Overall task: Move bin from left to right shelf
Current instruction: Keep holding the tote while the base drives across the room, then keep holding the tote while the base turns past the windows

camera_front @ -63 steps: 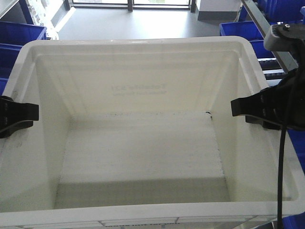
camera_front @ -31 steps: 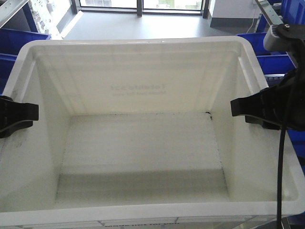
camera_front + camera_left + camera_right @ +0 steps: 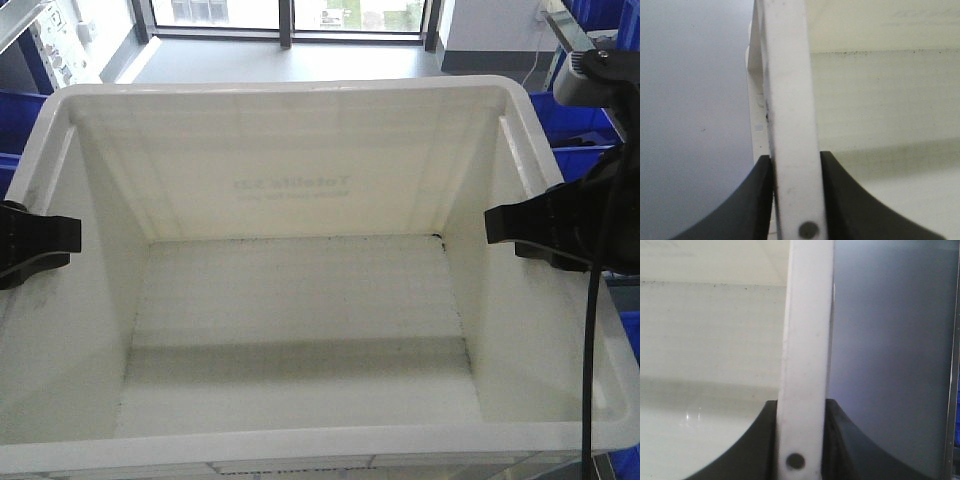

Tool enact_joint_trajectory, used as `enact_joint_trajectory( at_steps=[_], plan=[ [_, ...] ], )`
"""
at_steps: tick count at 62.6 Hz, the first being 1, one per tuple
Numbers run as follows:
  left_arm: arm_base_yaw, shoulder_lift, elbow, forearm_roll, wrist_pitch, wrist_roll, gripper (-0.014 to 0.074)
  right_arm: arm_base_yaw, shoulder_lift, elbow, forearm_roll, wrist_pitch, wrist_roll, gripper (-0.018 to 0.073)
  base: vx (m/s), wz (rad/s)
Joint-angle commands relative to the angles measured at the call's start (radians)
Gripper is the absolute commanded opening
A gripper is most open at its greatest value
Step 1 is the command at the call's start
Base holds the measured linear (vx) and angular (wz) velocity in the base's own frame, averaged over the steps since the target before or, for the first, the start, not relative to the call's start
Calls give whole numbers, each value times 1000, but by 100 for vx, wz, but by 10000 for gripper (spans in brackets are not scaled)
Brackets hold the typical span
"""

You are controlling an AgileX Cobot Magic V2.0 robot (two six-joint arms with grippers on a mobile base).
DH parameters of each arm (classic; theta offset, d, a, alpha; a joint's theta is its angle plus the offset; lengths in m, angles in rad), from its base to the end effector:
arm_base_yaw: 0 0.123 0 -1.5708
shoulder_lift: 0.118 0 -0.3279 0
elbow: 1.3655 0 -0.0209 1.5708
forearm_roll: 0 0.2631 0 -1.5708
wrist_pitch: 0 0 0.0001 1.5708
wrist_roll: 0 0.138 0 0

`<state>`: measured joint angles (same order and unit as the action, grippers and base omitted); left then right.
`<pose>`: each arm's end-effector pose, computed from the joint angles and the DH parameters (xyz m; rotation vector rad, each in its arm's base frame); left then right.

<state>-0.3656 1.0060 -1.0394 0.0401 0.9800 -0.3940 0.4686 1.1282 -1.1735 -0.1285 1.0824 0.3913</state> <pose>0.1950 -0.0697 0.3666 -0.0226 2.4504 -0.2902 0.2154 0.0915 0.3780 -0.1274 2.5149 0.1846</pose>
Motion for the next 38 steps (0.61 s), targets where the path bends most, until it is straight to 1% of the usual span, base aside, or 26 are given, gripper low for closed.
enact_joint_trajectory(
  at_steps=[1,38],
  plan=[
    [3,-30,-33,57,-73,31,31,-14,-33,-39,-129,-73,-7,74,42,-4],
    [3,-30,-33,57,-71,31,31,-14,-33,-39,-129,-73,-7,74,40,-1]
  ],
)
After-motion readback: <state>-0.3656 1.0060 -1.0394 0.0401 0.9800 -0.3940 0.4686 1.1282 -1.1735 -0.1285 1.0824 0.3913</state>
